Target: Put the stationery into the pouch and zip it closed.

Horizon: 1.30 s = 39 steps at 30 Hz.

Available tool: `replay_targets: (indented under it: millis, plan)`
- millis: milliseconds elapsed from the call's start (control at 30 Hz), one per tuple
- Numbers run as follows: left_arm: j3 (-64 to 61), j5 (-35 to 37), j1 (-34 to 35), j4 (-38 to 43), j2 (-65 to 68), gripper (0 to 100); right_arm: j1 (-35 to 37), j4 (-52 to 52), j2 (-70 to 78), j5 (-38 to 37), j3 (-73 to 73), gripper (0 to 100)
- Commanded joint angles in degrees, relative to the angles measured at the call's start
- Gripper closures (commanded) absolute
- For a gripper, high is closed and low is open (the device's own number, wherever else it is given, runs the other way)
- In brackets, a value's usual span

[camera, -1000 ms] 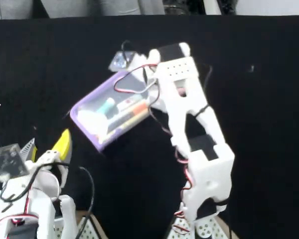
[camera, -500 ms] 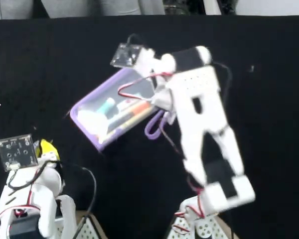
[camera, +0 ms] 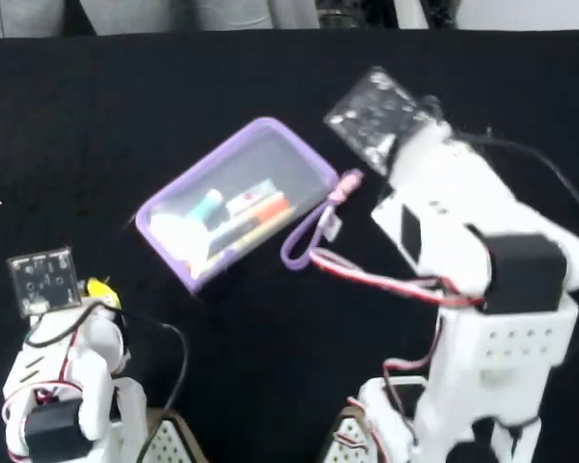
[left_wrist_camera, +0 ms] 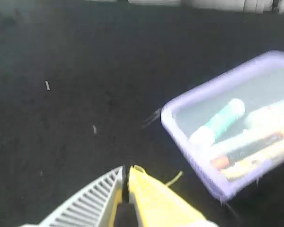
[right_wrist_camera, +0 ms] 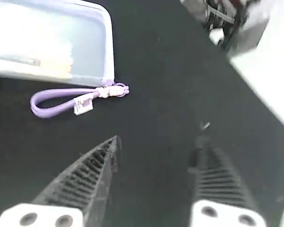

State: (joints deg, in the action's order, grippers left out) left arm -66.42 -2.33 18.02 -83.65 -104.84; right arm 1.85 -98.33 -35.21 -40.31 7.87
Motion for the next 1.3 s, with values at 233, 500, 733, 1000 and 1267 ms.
replay_targets:
  millis: [233, 500, 733, 1000, 1267]
  plan:
    - [-11.3, -0.44, -4.97, 3.69, 0.44, 97, -1.05, 17.67, -25.54, 22.68, -34.51, 98.3]
    - [-16.75, -0.44, -3.38, 6.24, 0.44, 97, -1.41, 30.68, -50.42, 25.41, -66.51, 98.0]
    - [-19.3, -0.44, 0.4, 5.63, 0.44, 97, -5.54, 31.3, -69.85, 21.1, -83.91, 98.0]
    - [-20.09, -0.44, 0.57, 6.15, 0.53, 97, -6.33, 33.85, -73.19, 21.1, -100.18, 98.0]
    - [-24.75, -0.44, 0.13, 8.79, 0.53, 97, -6.33, 26.81, -73.27, 20.92, -104.31, 98.0]
